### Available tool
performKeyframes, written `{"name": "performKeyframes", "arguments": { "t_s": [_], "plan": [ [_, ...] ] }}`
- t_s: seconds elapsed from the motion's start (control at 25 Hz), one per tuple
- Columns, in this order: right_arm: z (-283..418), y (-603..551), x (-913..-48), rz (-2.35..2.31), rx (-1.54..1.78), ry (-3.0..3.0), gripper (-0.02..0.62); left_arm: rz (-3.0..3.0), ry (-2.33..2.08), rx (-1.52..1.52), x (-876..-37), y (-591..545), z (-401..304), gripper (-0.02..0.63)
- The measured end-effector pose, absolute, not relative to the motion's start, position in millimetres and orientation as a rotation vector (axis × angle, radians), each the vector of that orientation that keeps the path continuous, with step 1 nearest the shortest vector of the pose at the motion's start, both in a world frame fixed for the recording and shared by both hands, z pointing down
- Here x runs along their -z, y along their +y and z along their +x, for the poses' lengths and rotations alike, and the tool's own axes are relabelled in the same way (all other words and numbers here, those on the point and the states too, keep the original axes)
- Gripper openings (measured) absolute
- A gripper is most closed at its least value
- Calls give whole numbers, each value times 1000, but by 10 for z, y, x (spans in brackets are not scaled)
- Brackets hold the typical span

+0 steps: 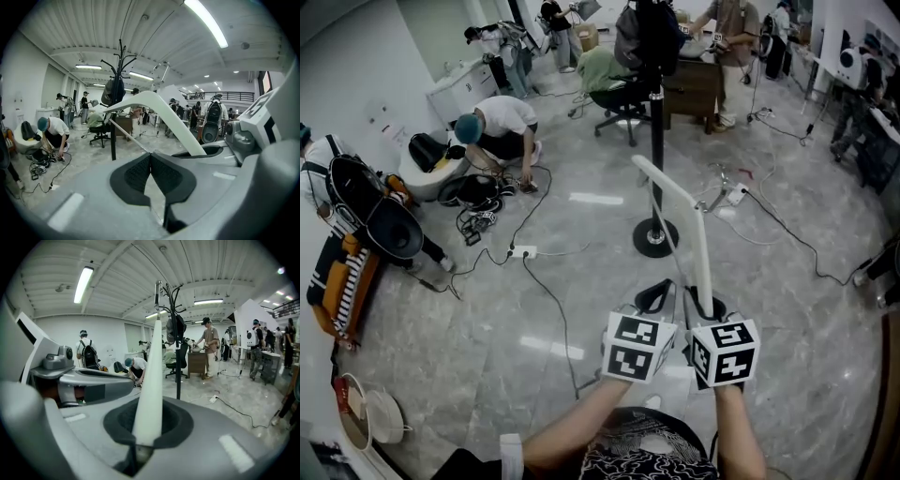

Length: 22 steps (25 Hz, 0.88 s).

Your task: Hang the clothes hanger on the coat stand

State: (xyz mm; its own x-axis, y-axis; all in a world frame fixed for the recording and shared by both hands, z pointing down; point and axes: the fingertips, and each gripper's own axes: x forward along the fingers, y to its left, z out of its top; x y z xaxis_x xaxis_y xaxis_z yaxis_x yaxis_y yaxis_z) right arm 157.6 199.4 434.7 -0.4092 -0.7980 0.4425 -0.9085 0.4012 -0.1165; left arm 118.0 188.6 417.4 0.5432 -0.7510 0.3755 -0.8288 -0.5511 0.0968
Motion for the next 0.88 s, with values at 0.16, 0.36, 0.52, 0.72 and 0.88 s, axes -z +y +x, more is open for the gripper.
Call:
{"name": "performKeyframes", "arguments": {
  "t_s": [0.16,0.36,0.52,0.72,0.88],
  "plan": [
    [1537,1883,-4347,1451,-491,-2369,29,2508,-1354,-434,-4134,1767,1149,6],
    [1466,1697,-4393,1434,-499,-2375,29,2491,-1369,-439,-4206,1587,1067,6],
    [1394,1483,-4441,1433,-502,-2355,29,2481,-1347,-428,-4282,1357,1003,6],
    [1169,1106,-4418,1449,-502,-2336,29,2497,-1314,-410,-4275,954,807,6],
    [955,771,-4357,1476,-498,-2318,29,2501,-1294,-413,-4225,624,567,6]
  ]
}}
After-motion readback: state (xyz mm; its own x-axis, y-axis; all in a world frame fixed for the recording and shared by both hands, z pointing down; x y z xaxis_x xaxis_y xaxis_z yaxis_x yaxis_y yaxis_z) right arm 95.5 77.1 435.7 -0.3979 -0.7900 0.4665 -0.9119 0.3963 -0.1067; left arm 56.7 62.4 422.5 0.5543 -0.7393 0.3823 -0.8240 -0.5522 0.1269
